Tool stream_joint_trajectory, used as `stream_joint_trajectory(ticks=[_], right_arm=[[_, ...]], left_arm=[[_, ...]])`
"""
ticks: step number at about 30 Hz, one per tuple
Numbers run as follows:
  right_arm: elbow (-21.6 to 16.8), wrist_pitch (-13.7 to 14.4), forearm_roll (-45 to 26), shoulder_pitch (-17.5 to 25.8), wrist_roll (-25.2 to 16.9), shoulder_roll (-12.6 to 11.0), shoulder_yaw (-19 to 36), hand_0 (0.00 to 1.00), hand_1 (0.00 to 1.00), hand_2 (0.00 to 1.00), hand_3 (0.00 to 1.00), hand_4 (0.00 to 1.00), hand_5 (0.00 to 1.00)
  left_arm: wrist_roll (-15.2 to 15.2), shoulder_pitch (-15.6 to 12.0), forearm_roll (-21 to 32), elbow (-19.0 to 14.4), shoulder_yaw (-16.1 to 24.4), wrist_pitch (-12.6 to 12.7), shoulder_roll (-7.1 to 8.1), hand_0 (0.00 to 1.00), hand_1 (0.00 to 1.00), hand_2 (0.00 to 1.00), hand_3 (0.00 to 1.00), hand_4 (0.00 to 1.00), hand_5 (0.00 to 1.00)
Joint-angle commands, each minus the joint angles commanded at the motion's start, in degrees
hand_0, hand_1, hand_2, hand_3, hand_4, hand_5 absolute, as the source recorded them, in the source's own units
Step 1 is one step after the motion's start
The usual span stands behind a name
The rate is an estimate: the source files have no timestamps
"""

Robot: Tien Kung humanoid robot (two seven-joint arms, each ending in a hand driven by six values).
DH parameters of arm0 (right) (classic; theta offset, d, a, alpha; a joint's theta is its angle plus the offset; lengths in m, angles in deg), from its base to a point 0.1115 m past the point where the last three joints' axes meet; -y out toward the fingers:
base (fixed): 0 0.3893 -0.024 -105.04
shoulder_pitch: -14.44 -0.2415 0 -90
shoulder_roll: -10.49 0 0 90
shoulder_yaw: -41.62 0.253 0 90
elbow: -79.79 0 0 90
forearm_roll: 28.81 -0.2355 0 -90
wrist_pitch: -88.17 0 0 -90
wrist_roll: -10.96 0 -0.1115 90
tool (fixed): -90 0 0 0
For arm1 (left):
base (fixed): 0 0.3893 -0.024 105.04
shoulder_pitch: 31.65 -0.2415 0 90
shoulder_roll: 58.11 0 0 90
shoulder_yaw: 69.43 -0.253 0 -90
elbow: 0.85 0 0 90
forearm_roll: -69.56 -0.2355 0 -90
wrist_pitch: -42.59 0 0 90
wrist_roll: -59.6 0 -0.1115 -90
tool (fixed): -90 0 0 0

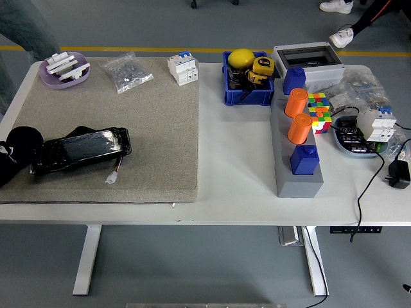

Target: Pick the rag up,wipe the panel,place it on the desk

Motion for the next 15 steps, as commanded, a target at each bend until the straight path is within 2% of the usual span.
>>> stream_joint_trajectory(ticks=[4, 5, 10, 11, 15], right_arm=[[-0.10, 0.21, 0.10, 0.00, -0.11, -0.07, 0.14, 0.765, 0.595, 0.707, 0.679, 0.998, 0.627], [-0.12, 0.24, 0.16, 0.00, -0.13, -0.08, 0.16, 0.765, 0.592, 0.705, 0.679, 0.998, 0.626], [-0.21, 0.49, 0.32, -0.04, -0.32, -0.10, 0.24, 0.765, 0.592, 0.705, 0.679, 0.998, 0.626], [-0.27, 0.57, 0.40, -0.04, -0.36, -0.12, 0.33, 0.764, 0.592, 0.706, 0.679, 0.998, 0.627], [-0.29, 0.73, 0.49, -0.09, -0.46, -0.19, 0.35, 0.764, 0.592, 0.706, 0.679, 0.998, 0.627]], left_arm=[[0.06, 0.65, 0.40, 1.55, -1.19, 0.01, 0.25, 0.972, 0.998, 0.980, 0.956, 0.998, 0.154], [0.07, 0.82, 0.37, 1.94, -1.50, 0.06, 0.30, 0.943, 0.979, 0.949, 0.906, 0.996, 0.156], [0.44, 1.75, 0.14, 4.15, -3.47, 0.38, 0.69, 0.943, 0.979, 0.949, 0.906, 0.996, 0.156], [0.46, 1.93, 0.49, 4.59, -3.96, 0.59, 0.77, 0.838, 0.905, 0.885, 0.830, 0.949, 0.136], [0.30, 2.52, 0.82, 5.54, -5.47, 0.84, 0.95, 0.838, 0.905, 0.885, 0.830, 0.949, 0.136]])
